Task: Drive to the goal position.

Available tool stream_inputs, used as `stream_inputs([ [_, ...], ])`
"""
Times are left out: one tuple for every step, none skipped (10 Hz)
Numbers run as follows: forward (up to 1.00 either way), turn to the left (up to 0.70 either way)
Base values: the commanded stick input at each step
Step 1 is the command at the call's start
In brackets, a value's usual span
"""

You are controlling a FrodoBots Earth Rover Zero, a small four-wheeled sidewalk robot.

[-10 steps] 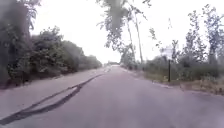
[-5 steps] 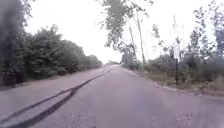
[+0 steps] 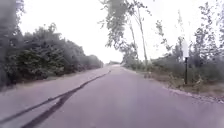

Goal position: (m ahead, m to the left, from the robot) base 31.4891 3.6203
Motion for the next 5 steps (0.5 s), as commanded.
stream_inputs([
  [1.0, 0.0],
  [1.0, 0.0],
  [1.0, 0.0],
  [1.0, 0.0],
  [1.0, 0.0],
])
